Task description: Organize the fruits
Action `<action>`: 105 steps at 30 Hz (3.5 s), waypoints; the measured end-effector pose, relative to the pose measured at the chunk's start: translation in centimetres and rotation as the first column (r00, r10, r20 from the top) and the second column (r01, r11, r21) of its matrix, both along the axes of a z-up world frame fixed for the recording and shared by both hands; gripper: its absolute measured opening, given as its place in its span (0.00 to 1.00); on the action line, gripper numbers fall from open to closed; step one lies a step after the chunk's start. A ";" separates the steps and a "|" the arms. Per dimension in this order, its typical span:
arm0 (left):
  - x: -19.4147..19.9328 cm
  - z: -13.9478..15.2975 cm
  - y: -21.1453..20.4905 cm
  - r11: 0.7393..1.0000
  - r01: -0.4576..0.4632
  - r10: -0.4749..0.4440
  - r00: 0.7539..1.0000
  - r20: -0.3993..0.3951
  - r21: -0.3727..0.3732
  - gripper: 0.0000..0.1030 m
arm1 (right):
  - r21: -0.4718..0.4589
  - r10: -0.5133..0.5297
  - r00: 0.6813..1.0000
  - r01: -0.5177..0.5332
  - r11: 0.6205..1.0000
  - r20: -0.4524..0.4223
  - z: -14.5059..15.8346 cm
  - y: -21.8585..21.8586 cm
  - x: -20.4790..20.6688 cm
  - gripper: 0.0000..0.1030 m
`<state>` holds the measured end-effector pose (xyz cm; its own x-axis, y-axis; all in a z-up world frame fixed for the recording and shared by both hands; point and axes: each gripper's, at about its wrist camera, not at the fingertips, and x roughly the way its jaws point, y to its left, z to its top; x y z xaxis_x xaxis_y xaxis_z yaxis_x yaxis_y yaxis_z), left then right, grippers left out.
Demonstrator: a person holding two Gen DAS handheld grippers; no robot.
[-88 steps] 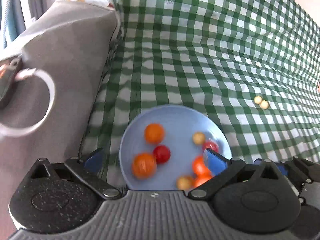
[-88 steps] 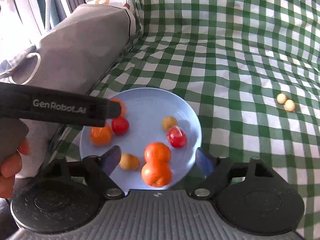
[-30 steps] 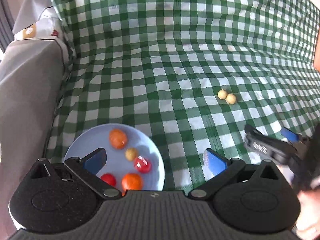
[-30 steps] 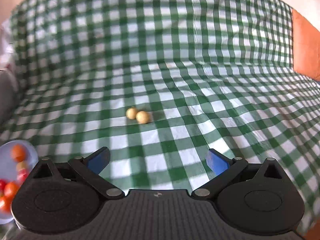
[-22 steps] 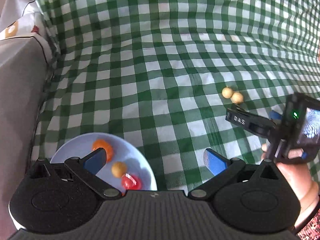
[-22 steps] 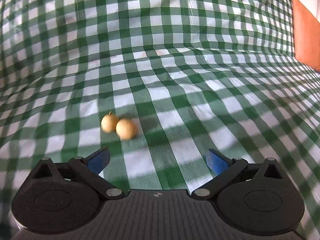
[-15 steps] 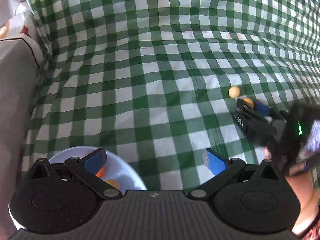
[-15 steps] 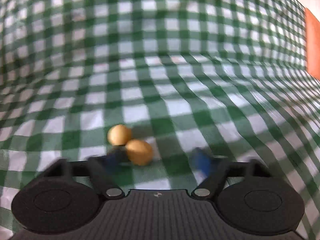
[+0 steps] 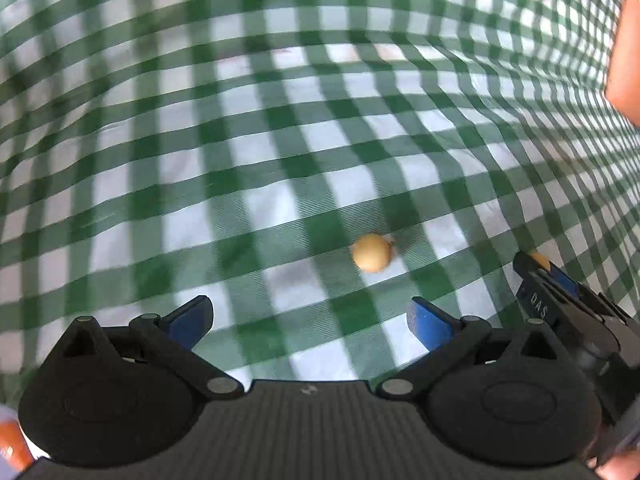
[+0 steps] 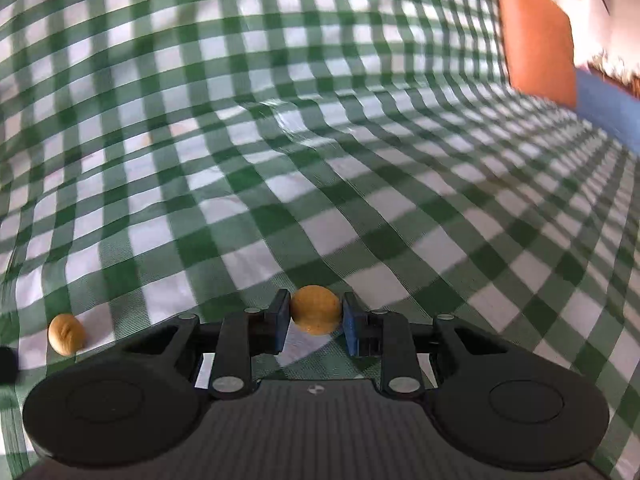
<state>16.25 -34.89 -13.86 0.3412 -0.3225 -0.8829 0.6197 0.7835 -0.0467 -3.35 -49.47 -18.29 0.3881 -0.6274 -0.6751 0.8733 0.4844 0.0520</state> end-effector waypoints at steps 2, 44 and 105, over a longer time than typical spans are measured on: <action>0.2 -0.3 -0.8 1.000 0.005 -0.005 1.000 0.021 -0.010 1.00 | -0.001 0.003 1.000 -0.003 1.000 0.001 -0.1 0.1 -0.2 0.28; -11.2 11.4 32.6 0.946 -0.325 0.323 0.930 0.177 -0.018 0.28 | 0.075 0.691 0.714 -0.699 0.711 0.113 10.7 28.8 -2.4 0.28; -19.7 15.1 38.5 0.910 -0.411 0.413 0.882 0.227 -0.058 1.00 | -0.002 0.694 0.716 -0.696 0.718 -0.076 15.6 38.6 -6.4 0.98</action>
<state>-3.42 3.65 1.20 0.6373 -0.1150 -0.7620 0.2348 0.9708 0.0500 -9.74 -10.84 -2.65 0.6786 -0.2182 -0.7013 0.2910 0.9566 -0.0161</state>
